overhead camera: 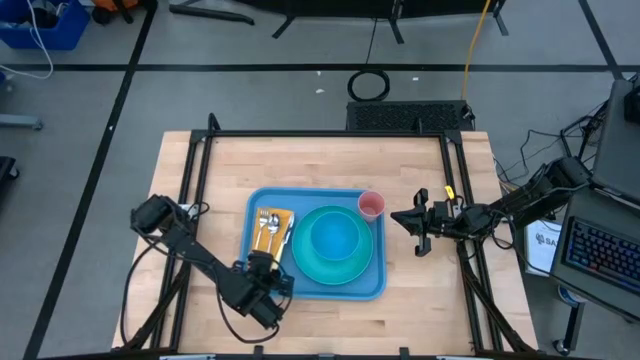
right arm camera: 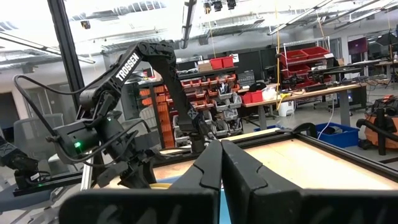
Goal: Set up tray
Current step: Adjust the yellow knife on the yellow napkin on the blue serving tray
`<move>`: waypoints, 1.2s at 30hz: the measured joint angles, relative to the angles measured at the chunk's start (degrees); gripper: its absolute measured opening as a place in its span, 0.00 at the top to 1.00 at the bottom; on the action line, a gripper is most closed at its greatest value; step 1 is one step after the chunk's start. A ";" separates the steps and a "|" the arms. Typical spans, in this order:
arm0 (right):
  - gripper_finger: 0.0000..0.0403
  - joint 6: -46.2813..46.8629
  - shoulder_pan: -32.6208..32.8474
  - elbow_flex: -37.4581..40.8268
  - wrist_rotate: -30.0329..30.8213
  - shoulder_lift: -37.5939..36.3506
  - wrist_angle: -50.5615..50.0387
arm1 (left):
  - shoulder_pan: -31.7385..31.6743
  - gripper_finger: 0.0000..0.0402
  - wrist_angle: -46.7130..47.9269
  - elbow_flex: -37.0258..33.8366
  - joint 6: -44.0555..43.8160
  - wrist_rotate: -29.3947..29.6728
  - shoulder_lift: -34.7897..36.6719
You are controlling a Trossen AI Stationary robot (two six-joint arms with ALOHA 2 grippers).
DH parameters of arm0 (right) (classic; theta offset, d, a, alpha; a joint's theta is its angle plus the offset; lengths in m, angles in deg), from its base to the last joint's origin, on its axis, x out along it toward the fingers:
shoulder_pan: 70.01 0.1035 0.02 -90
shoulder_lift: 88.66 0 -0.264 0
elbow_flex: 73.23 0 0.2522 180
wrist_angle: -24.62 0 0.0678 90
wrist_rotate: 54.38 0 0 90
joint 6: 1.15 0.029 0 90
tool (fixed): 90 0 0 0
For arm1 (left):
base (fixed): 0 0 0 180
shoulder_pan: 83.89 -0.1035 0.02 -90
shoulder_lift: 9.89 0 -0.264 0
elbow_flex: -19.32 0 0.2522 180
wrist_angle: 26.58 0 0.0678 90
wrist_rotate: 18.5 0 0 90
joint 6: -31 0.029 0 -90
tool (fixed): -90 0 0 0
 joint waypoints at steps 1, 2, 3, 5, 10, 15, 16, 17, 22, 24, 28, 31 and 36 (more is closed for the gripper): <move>1.00 0.00 0.00 0.01 0.00 0.00 0.01 | 0.13 0.72 -0.03 0.00 0.04 0.29 0.12; 1.00 0.00 -0.01 0.00 0.02 0.00 0.01 | 0.20 0.72 -0.01 -0.01 0.00 0.54 0.19; 1.00 0.00 0.01 -0.02 0.02 0.00 -0.02 | 0.23 0.72 0.19 0.00 -0.25 0.57 0.19; 1.00 0.00 0.01 -0.02 0.00 0.00 0.02 | 0.19 0.72 0.85 -0.01 -1.03 0.54 0.17; 1.00 0.00 0.00 0.00 0.00 0.00 -0.02 | 0.63 0.72 1.33 -0.01 -2.12 1.17 0.17; 1.00 0.00 -0.01 0.00 0.00 0.00 0.00 | 1.57 0.72 1.33 -0.01 -3.51 3.81 0.17; 1.00 -0.01 0.01 0.00 0.00 0.00 0.01 | 1.77 0.72 1.30 -0.01 -3.78 4.29 0.17; 1.00 0.00 -0.01 -0.01 0.00 0.00 0.01 | 1.90 0.72 1.26 -0.01 -3.92 4.82 0.17; 1.00 0.00 0.00 -0.01 0.00 0.00 -0.02 | 2.73 0.72 -1.75 -1.81 -5.45 7.13 0.17; 1.00 0.00 -0.01 -0.02 0.00 0.00 0.03 | 2.77 0.72 -4.02 -3.34 -5.55 7.10 0.17; 1.00 0.00 -0.01 0.01 0.00 0.00 0.01 | 2.61 0.72 -8.46 -6.07 -6.66 6.43 0.17; 1.00 -0.02 0.01 -0.02 0.00 0.00 0.01 | 2.63 0.76 -10.61 -7.20 -7.48 7.18 0.17; 1.00 0.00 0.01 -0.01 0.00 0.00 0.01 | 2.69 0.78 -12.91 -8.26 -7.51 7.55 0.17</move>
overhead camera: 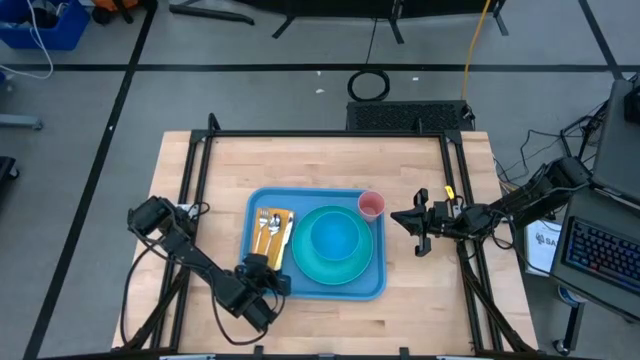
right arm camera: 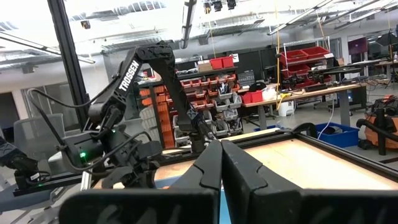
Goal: Set up tray
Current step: Adjust the yellow knife on the yellow napkin on the blue serving tray
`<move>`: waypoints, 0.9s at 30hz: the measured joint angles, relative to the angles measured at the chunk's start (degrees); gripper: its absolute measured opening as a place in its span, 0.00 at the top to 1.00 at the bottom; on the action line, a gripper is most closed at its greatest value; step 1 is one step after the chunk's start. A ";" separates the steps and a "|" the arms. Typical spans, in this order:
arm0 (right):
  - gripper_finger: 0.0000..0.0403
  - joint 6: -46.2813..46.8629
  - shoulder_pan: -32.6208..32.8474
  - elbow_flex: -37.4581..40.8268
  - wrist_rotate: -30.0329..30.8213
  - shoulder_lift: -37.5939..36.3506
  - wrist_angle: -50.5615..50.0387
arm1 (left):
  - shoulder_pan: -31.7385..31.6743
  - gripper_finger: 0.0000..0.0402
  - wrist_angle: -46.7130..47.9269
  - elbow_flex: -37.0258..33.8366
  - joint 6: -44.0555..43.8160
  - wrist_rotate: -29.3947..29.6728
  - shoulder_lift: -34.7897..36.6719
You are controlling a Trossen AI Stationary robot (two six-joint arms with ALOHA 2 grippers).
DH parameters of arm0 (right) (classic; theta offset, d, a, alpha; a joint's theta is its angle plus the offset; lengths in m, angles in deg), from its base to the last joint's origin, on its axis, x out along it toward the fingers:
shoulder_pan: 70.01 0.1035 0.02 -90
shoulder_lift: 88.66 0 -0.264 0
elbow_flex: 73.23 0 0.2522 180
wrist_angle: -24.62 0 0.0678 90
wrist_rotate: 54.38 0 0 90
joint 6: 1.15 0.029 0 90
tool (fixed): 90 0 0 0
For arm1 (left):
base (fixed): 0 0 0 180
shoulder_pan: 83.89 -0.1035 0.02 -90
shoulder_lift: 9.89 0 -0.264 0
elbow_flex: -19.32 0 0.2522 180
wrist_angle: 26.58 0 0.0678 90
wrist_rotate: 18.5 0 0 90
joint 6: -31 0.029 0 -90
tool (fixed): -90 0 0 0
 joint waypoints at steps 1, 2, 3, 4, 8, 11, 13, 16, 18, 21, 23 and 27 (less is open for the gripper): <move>1.00 0.00 -0.02 0.01 0.00 0.00 0.00 | -0.12 0.78 -1.11 -0.43 0.33 -0.04 0.00; 1.00 0.00 -0.02 -0.01 0.00 0.00 0.00 | -0.24 0.78 -2.21 -0.88 0.98 -0.02 0.00; 1.00 0.00 -0.02 0.00 0.00 0.00 0.00 | -0.31 0.78 -3.05 -1.28 1.41 -0.06 0.00; 1.00 0.00 0.00 -0.01 0.00 0.00 0.00 | -0.35 0.78 -3.79 -1.68 1.55 -0.08 0.00; 1.00 0.00 -0.02 0.00 0.00 0.00 0.00 | -0.33 0.78 -5.54 -2.33 2.05 -0.04 0.00; 1.00 0.00 -0.02 0.02 0.00 0.00 0.00 | 0.22 0.78 -5.96 -2.35 1.44 1.77 -0.02; 1.00 0.00 -0.02 -0.01 0.00 0.00 0.00 | 0.67 0.78 -6.00 -2.39 0.49 2.96 -0.02; 1.00 0.00 -0.02 -0.01 0.00 0.00 0.00 | 1.29 0.78 -7.63 -3.38 -0.47 5.34 -0.02; 1.00 0.00 -0.01 0.01 0.00 0.00 0.00 | 1.70 0.78 -10.00 -5.06 -1.89 6.86 -0.02; 1.00 0.00 -0.02 0.00 0.00 0.00 0.00 | 2.73 0.78 -17.10 -9.27 -4.84 10.62 -0.01; 1.00 -0.02 -0.02 0.01 0.00 0.00 0.00 | 3.96 0.78 -22.95 -12.80 -5.87 15.08 0.40; 1.00 -0.01 -0.01 0.02 0.00 0.00 0.01 | 5.32 0.78 -32.35 -17.41 -6.14 20.14 0.72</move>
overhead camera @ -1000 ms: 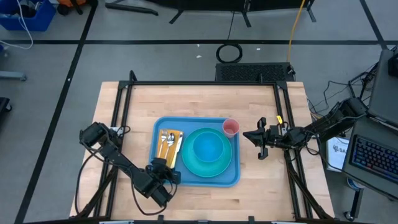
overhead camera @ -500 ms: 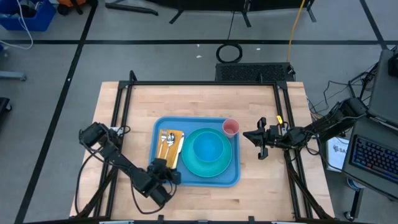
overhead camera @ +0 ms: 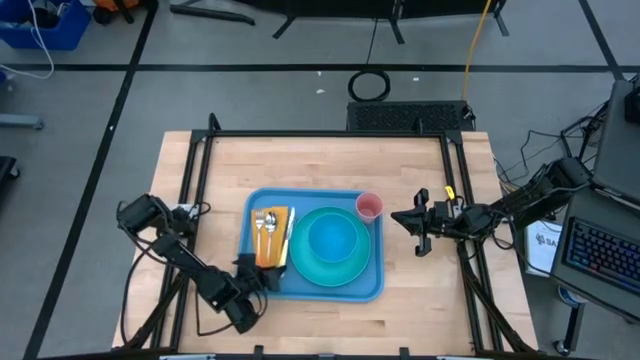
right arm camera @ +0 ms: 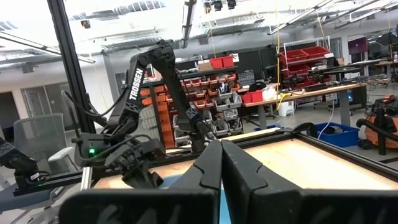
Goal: Set up tray
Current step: Adjust the yellow knife on the yellow napkin on the blue serving tray
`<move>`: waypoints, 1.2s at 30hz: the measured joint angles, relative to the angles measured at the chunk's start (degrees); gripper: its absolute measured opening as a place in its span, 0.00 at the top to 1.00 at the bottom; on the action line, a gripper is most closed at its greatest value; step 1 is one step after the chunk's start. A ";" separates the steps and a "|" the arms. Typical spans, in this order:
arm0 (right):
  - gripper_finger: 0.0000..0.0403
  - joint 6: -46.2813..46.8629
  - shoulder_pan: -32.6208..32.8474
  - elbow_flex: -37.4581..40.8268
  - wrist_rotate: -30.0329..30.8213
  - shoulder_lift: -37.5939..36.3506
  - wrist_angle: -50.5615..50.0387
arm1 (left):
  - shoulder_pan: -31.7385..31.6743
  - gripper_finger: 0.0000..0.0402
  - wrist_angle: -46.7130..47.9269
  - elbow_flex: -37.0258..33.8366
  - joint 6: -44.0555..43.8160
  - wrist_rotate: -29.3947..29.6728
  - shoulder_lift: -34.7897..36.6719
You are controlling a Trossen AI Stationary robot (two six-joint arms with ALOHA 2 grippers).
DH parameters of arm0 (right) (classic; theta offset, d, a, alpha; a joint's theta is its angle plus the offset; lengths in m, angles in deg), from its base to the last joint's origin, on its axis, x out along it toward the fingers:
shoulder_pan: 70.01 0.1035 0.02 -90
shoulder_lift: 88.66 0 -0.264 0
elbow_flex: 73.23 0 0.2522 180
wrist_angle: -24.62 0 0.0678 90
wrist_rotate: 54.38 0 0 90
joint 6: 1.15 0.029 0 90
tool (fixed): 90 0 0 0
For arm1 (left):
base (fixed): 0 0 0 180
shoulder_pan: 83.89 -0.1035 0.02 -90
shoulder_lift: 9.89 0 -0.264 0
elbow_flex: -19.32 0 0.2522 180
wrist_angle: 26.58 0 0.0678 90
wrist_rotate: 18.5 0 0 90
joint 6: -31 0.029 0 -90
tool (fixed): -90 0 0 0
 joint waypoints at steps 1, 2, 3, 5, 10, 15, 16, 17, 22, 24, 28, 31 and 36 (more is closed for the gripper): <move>1.00 0.00 0.00 -0.02 0.00 0.00 -0.04 | 0.12 0.78 -1.38 -0.07 -0.14 0.45 -0.04; 1.00 0.00 0.00 -0.01 0.00 0.00 -0.04 | 0.14 0.78 -1.88 -0.07 -0.08 0.63 -0.10; 1.00 -0.01 0.00 -0.01 0.00 0.00 -0.01 | 0.25 0.78 -2.18 -0.11 0.17 1.06 -0.16; 1.00 -0.01 -0.01 0.00 0.00 0.00 -0.12 | 0.47 0.78 -2.88 -0.23 1.16 1.98 -0.30; 1.00 0.01 -0.01 -0.02 0.00 0.00 -0.01 | 0.49 0.76 -2.83 -0.24 1.47 1.14 -0.33; 1.00 0.01 0.01 0.00 0.00 0.00 -0.03 | 0.49 0.68 -2.81 -0.25 1.98 1.03 -0.33; 1.00 -0.01 -0.01 -0.01 0.00 0.00 -0.03 | 0.49 0.68 -2.85 -0.26 2.32 1.02 -0.33; 1.00 0.00 0.00 -0.01 0.00 0.00 -0.03 | 0.49 0.68 -2.85 -0.26 2.54 1.02 -0.33; 1.00 -0.01 0.01 -0.01 0.00 0.00 -0.03 | 0.49 0.74 -2.81 -0.29 3.25 0.93 -0.35; 1.00 0.01 -0.01 0.00 0.00 0.00 -0.03 | 0.49 0.77 -2.84 -0.29 3.77 0.77 -0.35; 1.00 0.01 0.00 -0.01 0.00 0.00 -0.03 | 0.49 0.79 -2.88 -0.29 4.97 0.73 -0.38; 1.00 0.00 0.00 0.00 0.00 0.00 -0.03 | 0.48 0.81 -3.27 -0.29 6.30 1.14 -0.46; 1.00 0.01 0.00 0.00 0.00 0.00 -0.03 | 0.47 0.81 -3.20 -0.33 6.54 1.39 -0.11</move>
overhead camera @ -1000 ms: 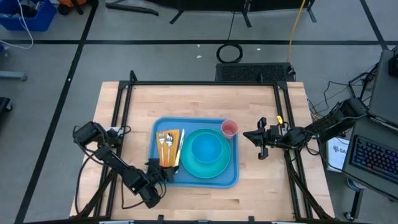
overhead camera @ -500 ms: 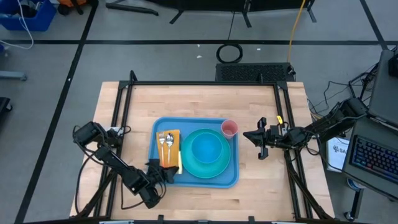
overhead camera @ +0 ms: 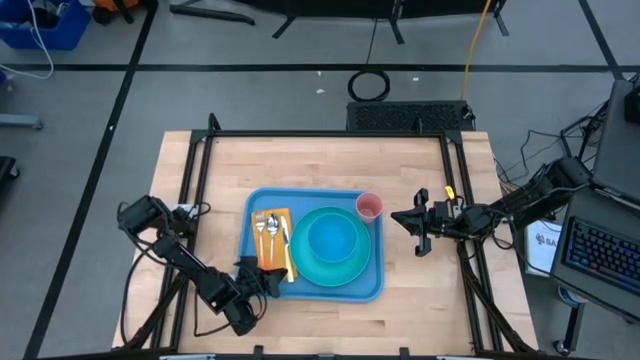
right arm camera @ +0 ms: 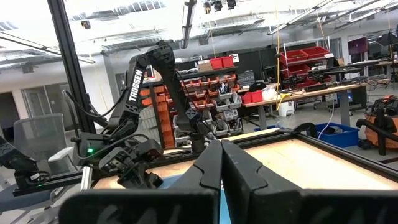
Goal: Set up tray
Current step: Adjust the yellow knife on the yellow napkin on the blue serving tray
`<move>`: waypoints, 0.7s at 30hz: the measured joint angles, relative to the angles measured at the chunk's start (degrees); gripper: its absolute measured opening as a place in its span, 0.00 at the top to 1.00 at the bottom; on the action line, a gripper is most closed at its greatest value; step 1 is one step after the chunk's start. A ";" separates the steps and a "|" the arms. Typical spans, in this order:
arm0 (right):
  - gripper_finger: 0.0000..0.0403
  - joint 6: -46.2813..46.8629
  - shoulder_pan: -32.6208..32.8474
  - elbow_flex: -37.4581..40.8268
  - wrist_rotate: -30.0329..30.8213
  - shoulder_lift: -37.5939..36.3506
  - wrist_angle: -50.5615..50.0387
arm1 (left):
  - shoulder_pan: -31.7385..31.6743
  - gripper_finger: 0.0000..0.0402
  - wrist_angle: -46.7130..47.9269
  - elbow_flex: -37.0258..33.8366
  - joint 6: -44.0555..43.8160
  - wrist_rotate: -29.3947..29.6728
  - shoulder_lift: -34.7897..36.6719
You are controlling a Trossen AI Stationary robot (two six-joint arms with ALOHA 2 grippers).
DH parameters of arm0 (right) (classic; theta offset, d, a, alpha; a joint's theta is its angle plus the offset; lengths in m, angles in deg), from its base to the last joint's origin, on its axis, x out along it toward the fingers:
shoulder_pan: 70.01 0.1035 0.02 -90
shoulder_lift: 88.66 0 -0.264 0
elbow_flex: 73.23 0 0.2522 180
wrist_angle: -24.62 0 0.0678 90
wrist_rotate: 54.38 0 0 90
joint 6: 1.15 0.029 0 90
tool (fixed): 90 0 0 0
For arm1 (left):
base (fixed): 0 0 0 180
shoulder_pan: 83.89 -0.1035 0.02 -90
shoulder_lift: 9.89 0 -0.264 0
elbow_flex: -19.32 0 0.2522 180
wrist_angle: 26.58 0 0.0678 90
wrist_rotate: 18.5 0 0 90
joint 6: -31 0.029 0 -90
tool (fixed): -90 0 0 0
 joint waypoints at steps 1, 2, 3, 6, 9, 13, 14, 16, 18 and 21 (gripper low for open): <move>1.00 0.00 0.02 0.00 0.00 0.00 0.00 | -0.05 0.81 0.27 -0.13 -0.15 -0.27 0.53; 1.00 0.01 0.01 -0.01 0.01 0.00 -0.02 | -0.13 0.81 0.57 -0.17 -0.08 -1.02 1.28; 1.00 -0.01 -0.01 -0.02 0.01 0.00 0.00 | -0.26 0.81 1.07 -0.17 0.27 -1.83 2.11; 1.00 0.01 0.02 0.00 0.01 0.00 0.01 | -0.44 0.81 5.98 -0.83 1.53 -4.48 6.11; 1.00 0.01 0.00 -0.01 0.00 0.02 -0.03 | -0.34 0.81 7.24 -0.38 2.67 -6.32 10.85; 1.00 0.01 -0.01 -0.02 0.00 0.07 -0.48 | -1.13 0.81 8.77 -0.45 9.00 -9.35 15.34; 1.00 0.01 0.00 0.00 0.00 0.07 -0.78 | -1.37 0.81 8.40 -0.42 10.78 -10.39 16.06; 1.00 -0.01 0.00 -0.02 0.01 0.10 -1.49 | -1.91 0.81 7.91 -0.28 12.32 -12.15 16.99; 1.00 0.00 -0.01 -0.01 0.00 0.08 -1.83 | -2.63 0.81 8.79 -0.31 12.57 -14.06 17.03; 1.00 0.01 -0.01 -0.02 0.00 0.11 -2.28 | -3.57 0.81 9.03 -0.30 10.77 -16.98 17.05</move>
